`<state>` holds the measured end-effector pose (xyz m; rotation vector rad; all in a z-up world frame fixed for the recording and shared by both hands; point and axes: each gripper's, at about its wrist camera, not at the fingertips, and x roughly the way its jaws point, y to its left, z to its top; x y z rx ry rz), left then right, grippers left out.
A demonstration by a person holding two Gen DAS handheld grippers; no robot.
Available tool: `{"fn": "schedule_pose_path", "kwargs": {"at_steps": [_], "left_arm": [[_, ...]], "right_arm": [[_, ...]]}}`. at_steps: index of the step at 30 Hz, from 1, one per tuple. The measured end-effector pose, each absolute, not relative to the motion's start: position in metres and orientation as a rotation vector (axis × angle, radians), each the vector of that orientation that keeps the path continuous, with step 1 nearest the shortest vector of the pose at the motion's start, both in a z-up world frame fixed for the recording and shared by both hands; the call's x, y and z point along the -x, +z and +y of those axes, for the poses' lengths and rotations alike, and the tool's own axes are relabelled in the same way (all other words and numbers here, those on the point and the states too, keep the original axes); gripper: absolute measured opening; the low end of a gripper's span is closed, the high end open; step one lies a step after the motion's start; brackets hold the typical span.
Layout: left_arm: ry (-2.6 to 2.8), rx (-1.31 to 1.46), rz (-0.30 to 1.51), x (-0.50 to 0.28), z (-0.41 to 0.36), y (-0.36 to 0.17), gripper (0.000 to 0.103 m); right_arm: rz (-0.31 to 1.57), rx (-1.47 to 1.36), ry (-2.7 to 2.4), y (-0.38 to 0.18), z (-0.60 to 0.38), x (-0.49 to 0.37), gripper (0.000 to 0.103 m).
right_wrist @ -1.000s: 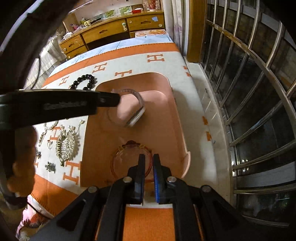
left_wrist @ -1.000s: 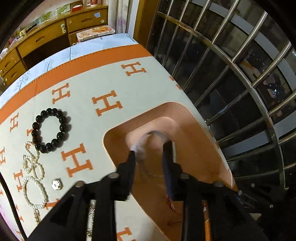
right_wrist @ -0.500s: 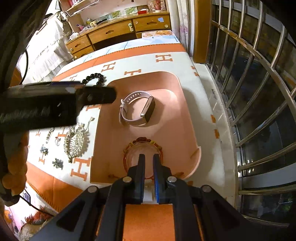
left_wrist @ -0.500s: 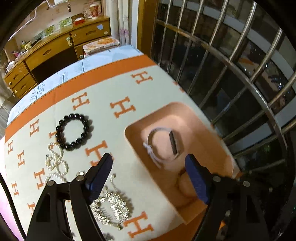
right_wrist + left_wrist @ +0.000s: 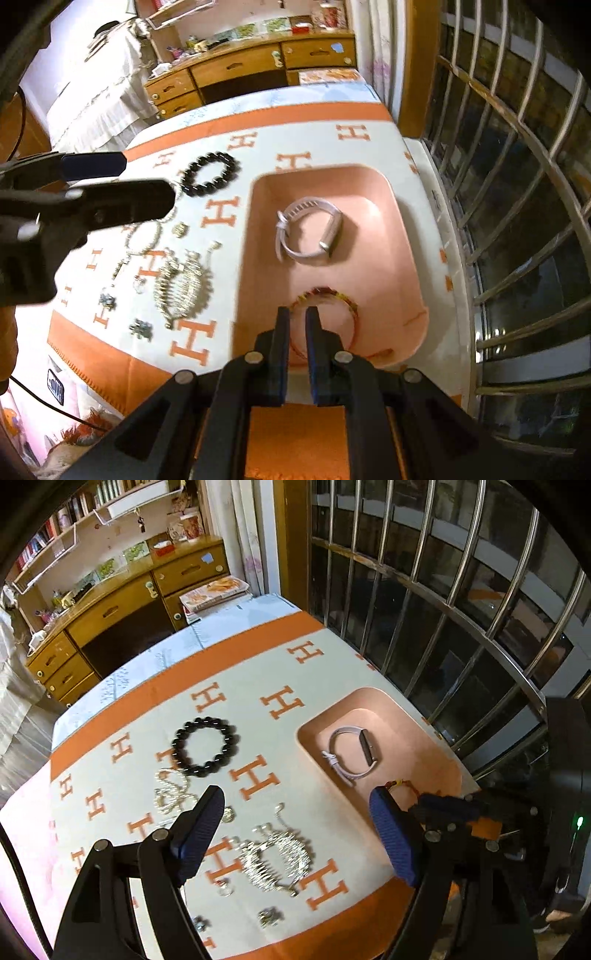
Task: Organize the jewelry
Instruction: 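Move the left tool to the pearl necklace while the right tool reaches the black bead bracelet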
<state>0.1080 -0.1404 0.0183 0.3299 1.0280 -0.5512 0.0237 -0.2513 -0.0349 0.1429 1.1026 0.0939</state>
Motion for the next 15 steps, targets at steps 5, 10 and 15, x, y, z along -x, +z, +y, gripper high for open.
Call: {"fn": "schedule_pose_path", "kwargs": {"at_steps": [5, 10, 15], "left_arm": [[-0.521, -0.317, 0.998, -0.108, -0.106, 0.030, 0.088], [-0.438, -0.256, 0.986, -0.122, -0.059, 0.038, 0.088], [-0.357, -0.203, 0.995, -0.141, -0.011, 0.041, 0.088]], "right_arm": [[1.052, -0.097, 0.122, -0.010, -0.231, -0.036, 0.018], [0.995, -0.084, 0.142, 0.010, -0.212, -0.053, 0.043], [0.968, -0.091, 0.166, 0.022, -0.195, -0.076, 0.043]]}}
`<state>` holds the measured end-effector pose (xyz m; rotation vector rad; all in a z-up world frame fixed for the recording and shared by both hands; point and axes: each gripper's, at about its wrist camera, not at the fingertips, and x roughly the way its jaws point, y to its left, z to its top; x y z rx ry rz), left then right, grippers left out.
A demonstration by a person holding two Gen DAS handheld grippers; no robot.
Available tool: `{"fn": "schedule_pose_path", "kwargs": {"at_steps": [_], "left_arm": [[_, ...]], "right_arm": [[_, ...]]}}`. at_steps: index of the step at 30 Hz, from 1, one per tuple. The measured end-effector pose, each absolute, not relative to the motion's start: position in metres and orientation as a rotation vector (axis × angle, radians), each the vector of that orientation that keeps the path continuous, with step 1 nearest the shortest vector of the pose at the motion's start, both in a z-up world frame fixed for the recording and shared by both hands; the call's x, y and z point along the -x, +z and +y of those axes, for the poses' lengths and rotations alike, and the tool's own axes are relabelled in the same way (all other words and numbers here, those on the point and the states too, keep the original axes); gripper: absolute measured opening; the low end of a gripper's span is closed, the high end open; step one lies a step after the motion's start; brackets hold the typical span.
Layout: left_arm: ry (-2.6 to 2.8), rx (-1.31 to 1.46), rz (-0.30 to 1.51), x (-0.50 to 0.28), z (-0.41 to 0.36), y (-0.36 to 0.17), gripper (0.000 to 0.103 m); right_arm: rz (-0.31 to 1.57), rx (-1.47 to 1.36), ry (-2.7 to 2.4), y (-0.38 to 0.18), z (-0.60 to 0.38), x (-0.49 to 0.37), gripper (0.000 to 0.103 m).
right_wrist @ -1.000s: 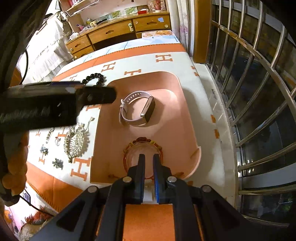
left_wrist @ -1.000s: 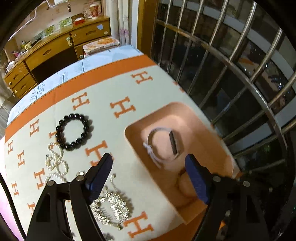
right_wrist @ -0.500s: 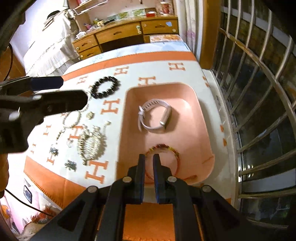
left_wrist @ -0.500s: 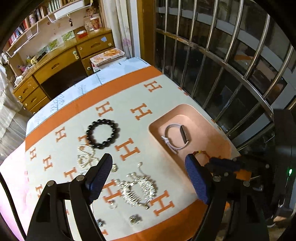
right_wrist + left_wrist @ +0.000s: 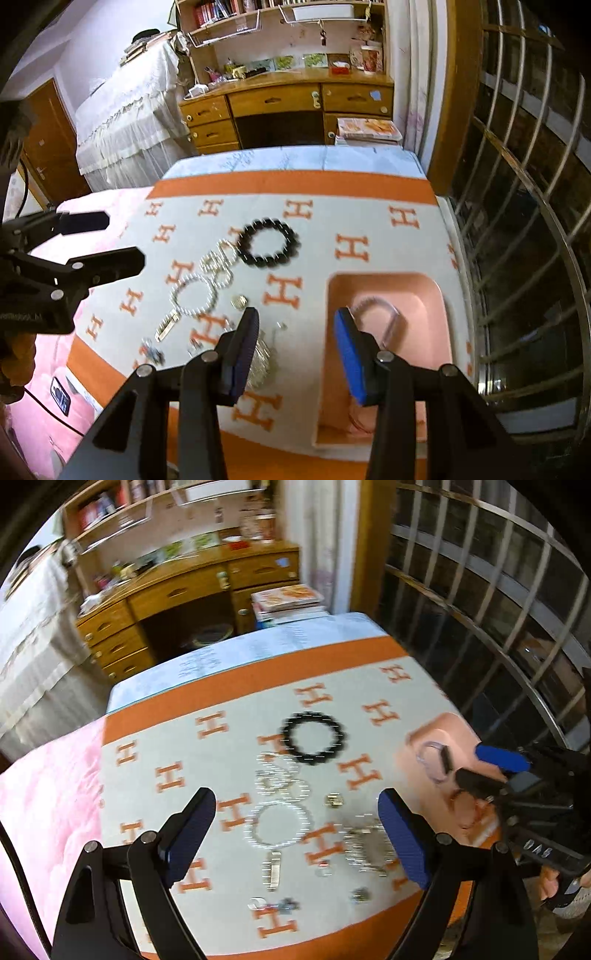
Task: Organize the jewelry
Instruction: 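Move the left tool to the pearl necklace while the right tool reaches the black bead bracelet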
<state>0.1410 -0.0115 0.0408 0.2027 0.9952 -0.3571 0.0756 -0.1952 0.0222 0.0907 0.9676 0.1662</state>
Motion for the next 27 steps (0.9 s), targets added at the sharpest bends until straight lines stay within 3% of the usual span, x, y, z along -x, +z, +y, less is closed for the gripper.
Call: {"fn": "schedule_pose_path", "kwargs": {"at_steps": [10, 21, 27], "left_arm": [[-0.210, -0.098, 1.044, -0.168, 0.052, -0.011, 0.089], [-0.236, -0.010, 1.186, -0.219, 0.026, -0.078, 0.089], [-0.235, -0.009, 1.277, -0.243, 0.014, -0.096, 0.071]], "right_arm": [[1.038, -0.198, 0.182, -0.001, -0.185, -0.132, 0.043], [1.171, -0.262, 0.131, -0.055, -0.185, -0.207, 0.043], [1.242, -0.205, 0.104, -0.083, -0.177, -0.246, 0.043]]}}
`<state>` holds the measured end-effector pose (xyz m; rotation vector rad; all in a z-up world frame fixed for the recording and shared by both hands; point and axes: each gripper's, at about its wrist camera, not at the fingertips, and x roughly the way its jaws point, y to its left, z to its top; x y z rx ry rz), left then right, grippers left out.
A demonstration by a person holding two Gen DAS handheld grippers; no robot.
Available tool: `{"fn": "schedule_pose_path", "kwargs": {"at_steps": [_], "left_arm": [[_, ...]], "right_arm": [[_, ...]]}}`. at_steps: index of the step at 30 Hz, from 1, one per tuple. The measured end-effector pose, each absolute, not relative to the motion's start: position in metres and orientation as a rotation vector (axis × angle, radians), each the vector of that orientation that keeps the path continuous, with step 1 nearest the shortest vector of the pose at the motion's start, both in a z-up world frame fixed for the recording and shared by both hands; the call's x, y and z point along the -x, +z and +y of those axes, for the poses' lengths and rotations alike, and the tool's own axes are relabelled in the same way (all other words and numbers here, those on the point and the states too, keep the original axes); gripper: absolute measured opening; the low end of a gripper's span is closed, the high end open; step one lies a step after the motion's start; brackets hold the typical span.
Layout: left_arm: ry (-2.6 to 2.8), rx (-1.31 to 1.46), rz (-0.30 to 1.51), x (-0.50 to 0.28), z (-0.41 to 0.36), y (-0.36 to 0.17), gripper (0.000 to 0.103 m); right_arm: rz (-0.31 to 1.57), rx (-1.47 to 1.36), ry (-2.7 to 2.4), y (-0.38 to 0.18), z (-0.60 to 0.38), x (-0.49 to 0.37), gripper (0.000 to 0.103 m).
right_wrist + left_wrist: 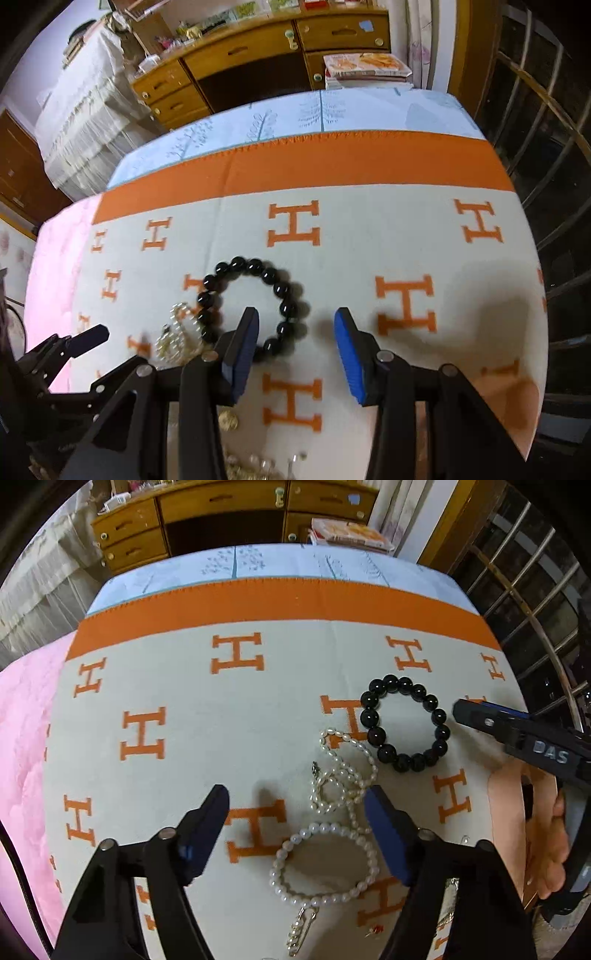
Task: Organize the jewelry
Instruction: 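Move the left tool to the pearl necklace while the right tool reaches the black bead bracelet, then close the left tool on the pearl necklace while the right tool grasps the black bracelet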
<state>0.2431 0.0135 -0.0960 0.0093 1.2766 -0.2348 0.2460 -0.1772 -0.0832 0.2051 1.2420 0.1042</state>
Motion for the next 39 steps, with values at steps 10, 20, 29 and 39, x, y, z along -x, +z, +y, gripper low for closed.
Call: {"fn": "schedule_pose_path", "kwargs": {"at_steps": [10, 20, 29, 39], "left_arm": [[-0.236, -0.020, 1.357, -0.253, 0.006, -0.112, 0.042], [-0.215, -0.079, 1.395, -0.254, -0.010, -0.124, 0.027], [-0.193, -0.108, 1.392, -0.261, -0.017, -0.127, 0.023], [-0.195, -0.021, 1.386, -0.255, -0.010, -0.124, 0.003]], "right_arm": [[1.274, -0.099, 0.098, -0.104, -0.161, -0.261, 0.043], [1.263, -0.010, 0.081, -0.105, -0.151, -0.266, 0.040], [1.254, 0.022, 0.077, -0.106, -0.146, -0.270, 0.039], [1.243, -0.090, 0.138, -0.102, -0.156, -0.262, 0.015]]}}
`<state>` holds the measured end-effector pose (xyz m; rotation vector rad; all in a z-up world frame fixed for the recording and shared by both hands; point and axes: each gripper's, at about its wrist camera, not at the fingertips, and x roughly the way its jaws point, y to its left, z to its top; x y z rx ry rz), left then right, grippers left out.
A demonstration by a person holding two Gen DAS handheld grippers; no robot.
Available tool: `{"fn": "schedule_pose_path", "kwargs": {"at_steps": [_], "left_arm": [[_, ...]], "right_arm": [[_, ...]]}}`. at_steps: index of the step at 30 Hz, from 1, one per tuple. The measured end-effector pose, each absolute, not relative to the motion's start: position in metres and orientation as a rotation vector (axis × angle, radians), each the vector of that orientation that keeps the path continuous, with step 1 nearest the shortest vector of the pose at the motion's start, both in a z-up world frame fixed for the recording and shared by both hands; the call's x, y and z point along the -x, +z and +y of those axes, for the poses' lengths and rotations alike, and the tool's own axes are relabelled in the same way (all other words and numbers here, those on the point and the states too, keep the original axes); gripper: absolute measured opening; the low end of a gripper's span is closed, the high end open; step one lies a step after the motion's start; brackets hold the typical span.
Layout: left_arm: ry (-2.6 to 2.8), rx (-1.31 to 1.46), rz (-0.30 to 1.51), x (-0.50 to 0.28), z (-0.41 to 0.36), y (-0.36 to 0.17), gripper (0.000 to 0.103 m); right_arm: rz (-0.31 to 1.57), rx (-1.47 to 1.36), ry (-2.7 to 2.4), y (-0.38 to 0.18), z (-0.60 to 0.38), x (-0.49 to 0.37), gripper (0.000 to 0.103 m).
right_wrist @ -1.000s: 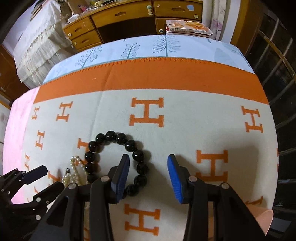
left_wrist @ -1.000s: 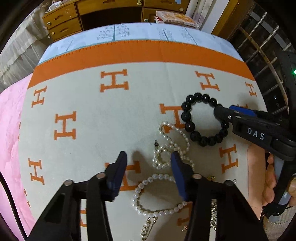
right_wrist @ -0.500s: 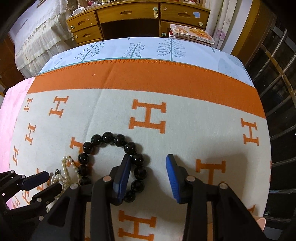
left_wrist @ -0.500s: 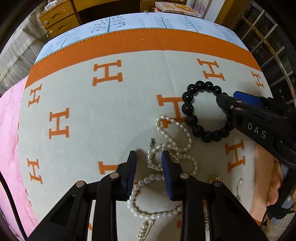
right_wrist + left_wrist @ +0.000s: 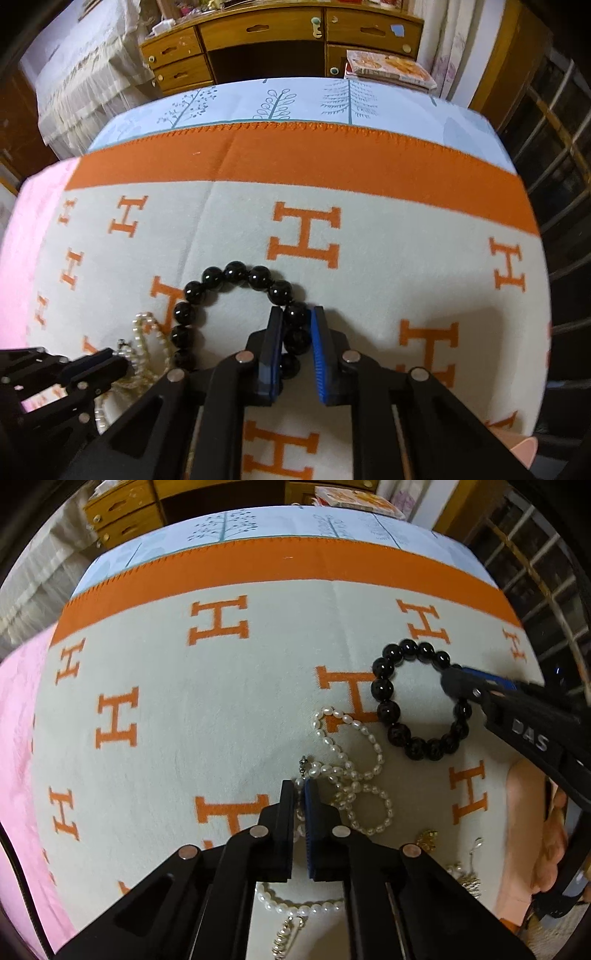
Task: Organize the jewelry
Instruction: 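Close the left tool on the pearl necklace while the right tool grasps the black bracelet, then carry the pearls and black bracelet into the pink box and release them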
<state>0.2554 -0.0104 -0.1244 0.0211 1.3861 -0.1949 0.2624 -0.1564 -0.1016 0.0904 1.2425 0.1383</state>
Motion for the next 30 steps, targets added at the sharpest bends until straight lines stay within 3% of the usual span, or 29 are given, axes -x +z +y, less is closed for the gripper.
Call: {"fn": "schedule_pose_path", "kwargs": {"at_steps": [19, 30], "left_arm": [[-0.329, 0.077, 1.098, -0.203, -0.032, 0.017, 0.003], [-0.508, 0.018, 1.024, -0.160, -0.113, 0.053, 0.003]], "right_arm": [[0.870, -0.256, 0.230, 0.036, -0.214, -0.159, 0.015], [0.809, -0.259, 0.145, 0.043, -0.274, -0.086, 0.015]]}}
